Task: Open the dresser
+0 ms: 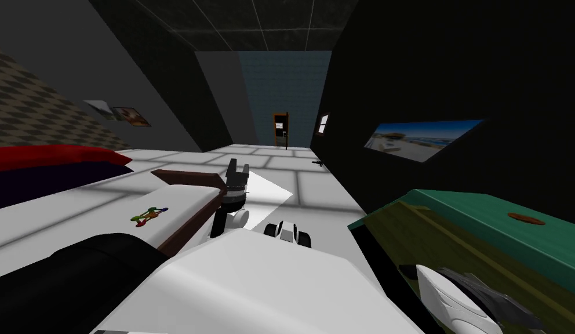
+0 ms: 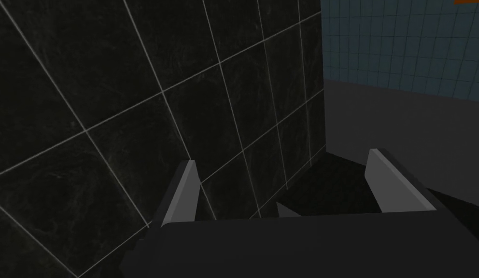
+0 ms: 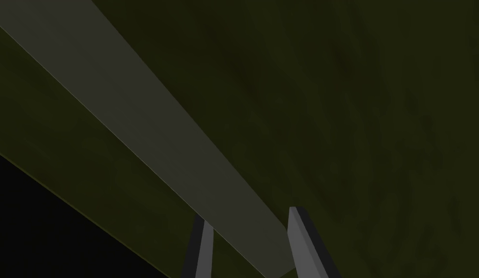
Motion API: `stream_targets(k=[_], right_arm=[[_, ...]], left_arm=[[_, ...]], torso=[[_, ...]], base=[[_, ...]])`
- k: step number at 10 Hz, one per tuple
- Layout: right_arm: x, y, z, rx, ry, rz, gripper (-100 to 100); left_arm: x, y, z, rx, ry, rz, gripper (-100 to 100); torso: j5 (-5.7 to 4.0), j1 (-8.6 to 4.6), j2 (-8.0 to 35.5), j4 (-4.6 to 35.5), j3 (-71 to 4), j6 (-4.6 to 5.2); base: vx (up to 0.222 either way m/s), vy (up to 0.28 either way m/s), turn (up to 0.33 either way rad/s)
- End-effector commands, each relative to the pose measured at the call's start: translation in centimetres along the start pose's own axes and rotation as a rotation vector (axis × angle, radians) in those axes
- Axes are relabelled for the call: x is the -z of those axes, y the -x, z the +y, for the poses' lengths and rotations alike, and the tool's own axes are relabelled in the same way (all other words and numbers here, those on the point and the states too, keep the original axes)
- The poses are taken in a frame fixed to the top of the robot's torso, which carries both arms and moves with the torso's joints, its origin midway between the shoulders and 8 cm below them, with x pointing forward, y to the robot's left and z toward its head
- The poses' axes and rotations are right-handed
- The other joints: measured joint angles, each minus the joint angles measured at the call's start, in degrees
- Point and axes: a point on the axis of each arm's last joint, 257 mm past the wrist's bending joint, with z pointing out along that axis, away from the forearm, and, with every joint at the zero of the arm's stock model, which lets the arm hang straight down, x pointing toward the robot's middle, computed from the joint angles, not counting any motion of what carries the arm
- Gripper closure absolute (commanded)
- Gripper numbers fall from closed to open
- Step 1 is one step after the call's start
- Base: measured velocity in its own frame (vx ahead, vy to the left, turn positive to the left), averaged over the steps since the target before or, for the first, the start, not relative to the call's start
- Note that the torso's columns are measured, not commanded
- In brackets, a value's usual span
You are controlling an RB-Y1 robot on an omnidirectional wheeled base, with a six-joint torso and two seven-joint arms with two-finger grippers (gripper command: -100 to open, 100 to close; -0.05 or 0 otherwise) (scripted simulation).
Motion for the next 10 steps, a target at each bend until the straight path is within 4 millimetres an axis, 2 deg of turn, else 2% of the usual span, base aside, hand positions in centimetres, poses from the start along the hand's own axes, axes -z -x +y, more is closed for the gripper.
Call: stream_targets(k=[1,3,5,6,8,9,10], right_arm=[[0.5,1.3,0.4,0.013,0.048,-0.076,100],[1.5,2.1,1.5,0.026,0.108,-0.138,100],[2.2,2.7,2.3,0.028,0.144,-0.173,100],[2.0,2.3,2.0,0.031,0.131,-0.153,100],[2.4,3.3,2.6,0.016,0.149,-0.174,100],[1.1,3.4,0.9,0.027,0.149,-0.168,-100],[0.7,3.7,0.5,0.027,0.151,-0.169,-100]], left_arm=[[0.0,0.0,0.0,0.000,0.000,0.000,0],[0.0,0.0,0.0,0.000,0.000,0.000,0],[0.0,0.0,0.0,0.000,0.000,0.000,0],[0.0,0.0,0.0,0.000,0.000,0.000,0],[0.0,0.0,0.0,0.000,0.000,0.000,0],[0.0,0.0,0.0,0.001,0.000,0.000,0],[0.0,0.0,0.0,0.000,0.000,0.000,0]], torso=[[0.00,0.10,0.0,0.0,0.0,-0.01],[-0.01,0.30,-0.3,-0.2,-0.2,0.47],[-0.08,0.00,0.0,0.0,0.0,-0.02],[-0.04,-0.01,-0.1,0.0,0.0,0.12],[-0.23,0.17,0.0,0.0,0.1,-0.18],[-0.19,0.28,-0.1,0.0,0.1,-0.15],[-0.21,-0.01,-0.4,-0.1,-0.2,0.00]], base=[[0.220,0.056,-0.380],[0.285,0.104,-0.438],[0.171,0.075,-0.256],[0.085,0.032,-0.087],[-0.045,0.121,-0.013],[-0.018,0.116,-0.064],[0.035,0.071,-0.048]])
